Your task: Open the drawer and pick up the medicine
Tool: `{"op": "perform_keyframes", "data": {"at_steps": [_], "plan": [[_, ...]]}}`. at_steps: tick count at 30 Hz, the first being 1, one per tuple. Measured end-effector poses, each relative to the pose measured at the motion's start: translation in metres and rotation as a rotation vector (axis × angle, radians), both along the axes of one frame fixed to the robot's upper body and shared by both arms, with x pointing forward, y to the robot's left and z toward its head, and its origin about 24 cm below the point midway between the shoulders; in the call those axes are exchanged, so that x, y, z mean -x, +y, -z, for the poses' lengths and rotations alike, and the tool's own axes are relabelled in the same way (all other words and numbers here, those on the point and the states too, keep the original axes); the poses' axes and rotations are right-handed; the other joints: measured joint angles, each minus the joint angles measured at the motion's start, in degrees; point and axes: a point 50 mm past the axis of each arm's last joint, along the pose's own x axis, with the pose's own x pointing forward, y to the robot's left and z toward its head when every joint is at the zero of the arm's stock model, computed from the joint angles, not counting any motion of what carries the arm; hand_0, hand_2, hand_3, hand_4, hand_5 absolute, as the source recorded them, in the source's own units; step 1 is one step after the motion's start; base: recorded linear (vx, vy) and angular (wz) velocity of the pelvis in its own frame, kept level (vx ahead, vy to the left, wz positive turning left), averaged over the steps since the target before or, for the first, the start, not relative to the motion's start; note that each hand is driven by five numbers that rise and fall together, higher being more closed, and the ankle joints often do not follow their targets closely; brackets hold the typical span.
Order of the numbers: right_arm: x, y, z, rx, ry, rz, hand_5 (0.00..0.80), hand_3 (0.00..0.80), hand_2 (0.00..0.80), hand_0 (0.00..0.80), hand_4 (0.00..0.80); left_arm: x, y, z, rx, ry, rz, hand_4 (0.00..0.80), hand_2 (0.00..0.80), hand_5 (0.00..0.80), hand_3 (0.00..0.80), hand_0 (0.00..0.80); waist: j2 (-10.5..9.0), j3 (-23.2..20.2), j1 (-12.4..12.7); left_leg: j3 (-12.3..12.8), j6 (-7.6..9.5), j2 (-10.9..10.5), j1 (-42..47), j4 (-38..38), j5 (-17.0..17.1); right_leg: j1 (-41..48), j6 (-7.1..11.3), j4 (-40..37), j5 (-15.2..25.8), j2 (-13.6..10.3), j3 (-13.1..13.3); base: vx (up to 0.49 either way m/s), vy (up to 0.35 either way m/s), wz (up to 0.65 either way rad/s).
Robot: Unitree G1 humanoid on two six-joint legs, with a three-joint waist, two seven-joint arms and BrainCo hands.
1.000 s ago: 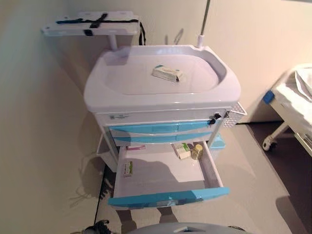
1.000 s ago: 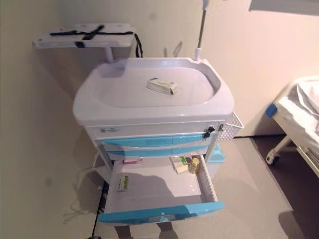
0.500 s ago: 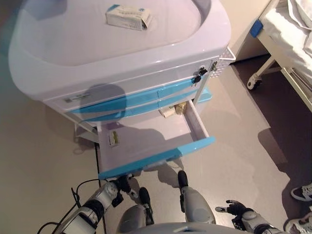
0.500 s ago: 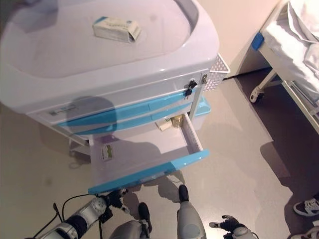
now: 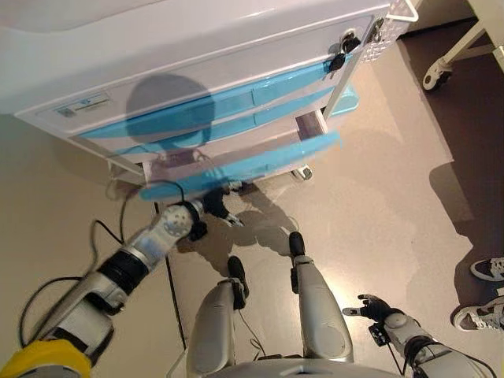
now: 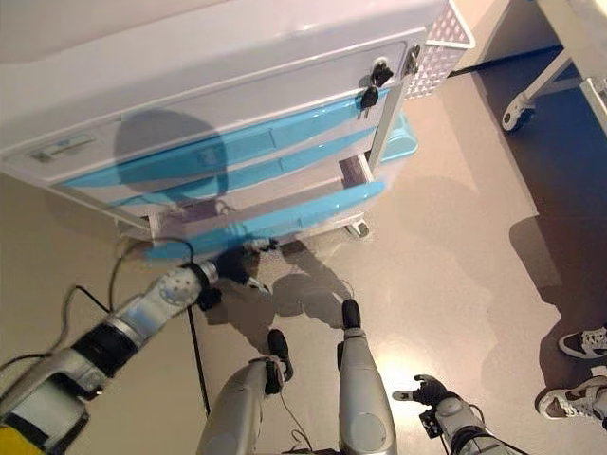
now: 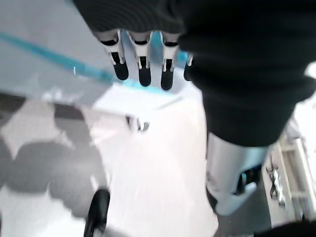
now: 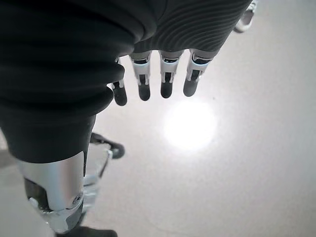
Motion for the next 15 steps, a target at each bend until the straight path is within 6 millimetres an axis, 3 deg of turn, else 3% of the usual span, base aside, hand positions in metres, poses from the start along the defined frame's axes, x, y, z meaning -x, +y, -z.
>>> {"op": "perform_keyframes", "data": {"at_steps": [7,12,15], "plan": [[-0.004,0.000,-0.002,-0.002,-0.013,0.003,0.000,0.000,0.000,0.000,0.000,-0.019,0.014,-0.026,-0.001,-0.112,-0.105,0.000,0.000,0.000,0.000,0.000,0.13,0.1,0.6,-1.1,-0.23,0.4,-4.0,4.7,-1.7,-3.8,-0.49,4.9,-2.2,0.1,-0.3,-0.019,-0.023,0.06],[-0.005,0.000,-0.002,-0.004,-0.015,0.002,0.000,0.000,0.000,0.000,0.000,-0.038,0.025,-0.055,-0.082,-0.218,-0.173,0.000,0.000,0.000,0.000,0.000,0.11,0.1,0.4,-1.3,0.01,0.9,-6.0,6.9,-2.5,-5.3,-0.51,6.1,-2.3,0.4,-0.3,0.000,0.000,0.00],[-0.005,0.000,-0.002,-0.007,-0.018,0.007,0.000,0.000,0.000,0.000,0.000,-0.047,0.027,-0.060,-0.173,-0.229,-0.184,0.000,0.000,0.000,0.000,0.000,0.06,0.0,0.0,-1.3,0.06,1.1,-7.5,8.8,-3.0,-6.6,-0.50,7.3,-2.5,0.6,-0.2,-0.015,0.001,-0.01]]}}
